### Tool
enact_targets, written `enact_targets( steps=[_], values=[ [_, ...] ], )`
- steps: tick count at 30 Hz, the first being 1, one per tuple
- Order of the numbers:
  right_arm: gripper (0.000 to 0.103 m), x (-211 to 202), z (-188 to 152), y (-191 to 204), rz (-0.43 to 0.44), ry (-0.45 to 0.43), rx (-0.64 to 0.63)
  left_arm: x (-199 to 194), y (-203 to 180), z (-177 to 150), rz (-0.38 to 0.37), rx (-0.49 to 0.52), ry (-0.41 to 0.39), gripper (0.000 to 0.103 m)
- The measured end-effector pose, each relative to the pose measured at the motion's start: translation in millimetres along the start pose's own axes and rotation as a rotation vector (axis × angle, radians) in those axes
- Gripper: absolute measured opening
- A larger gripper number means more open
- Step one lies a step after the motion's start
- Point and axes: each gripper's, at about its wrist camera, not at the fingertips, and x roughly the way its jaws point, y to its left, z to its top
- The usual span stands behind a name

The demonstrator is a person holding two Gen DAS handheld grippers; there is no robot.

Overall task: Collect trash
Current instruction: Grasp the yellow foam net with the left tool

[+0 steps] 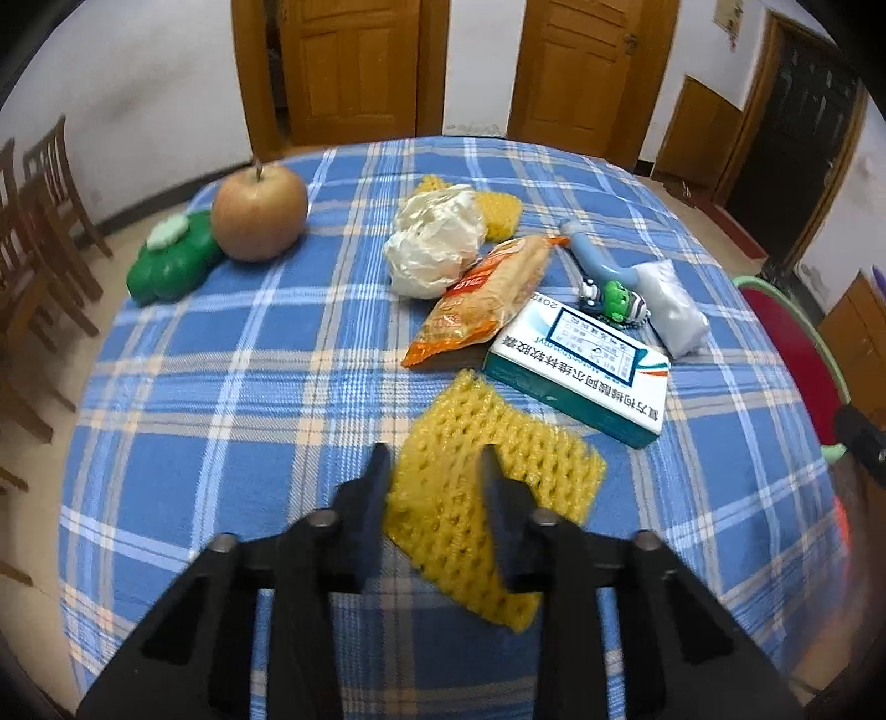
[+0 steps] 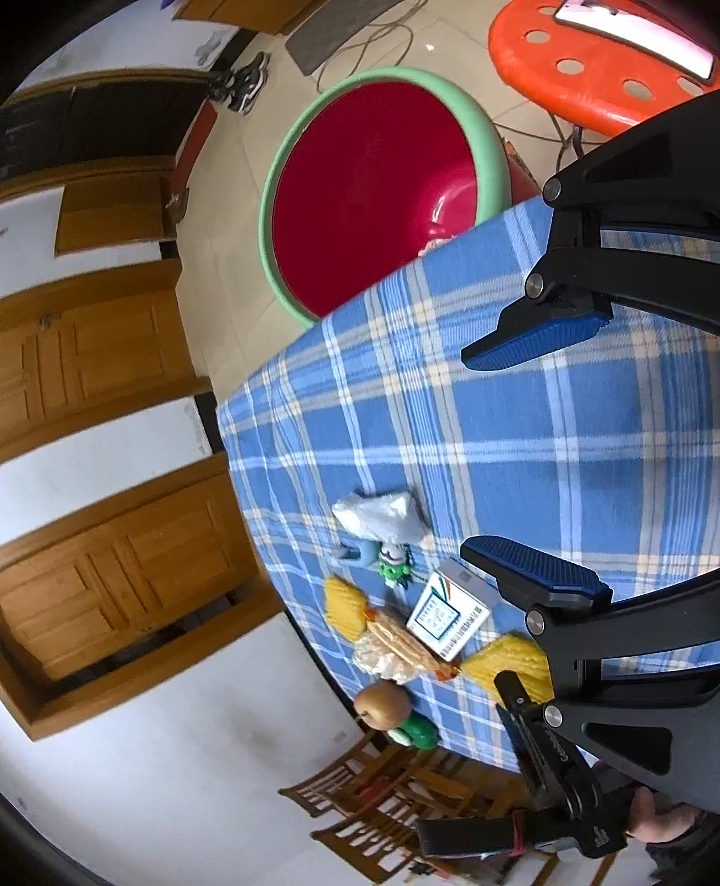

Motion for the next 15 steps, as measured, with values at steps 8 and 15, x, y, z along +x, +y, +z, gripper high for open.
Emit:
enact_targets(
  steps=[8,15],
  values=[
    [0.064,13,2,23,0.029,0.038,-0.065,-4,12,-1,-0.045,-0.041,-0.002,0.01],
    [0.064,32,3,48,0.067,0.085,-0.141,-20,38,4,-0.036,-0.123,-0.053,0.01]
  ],
)
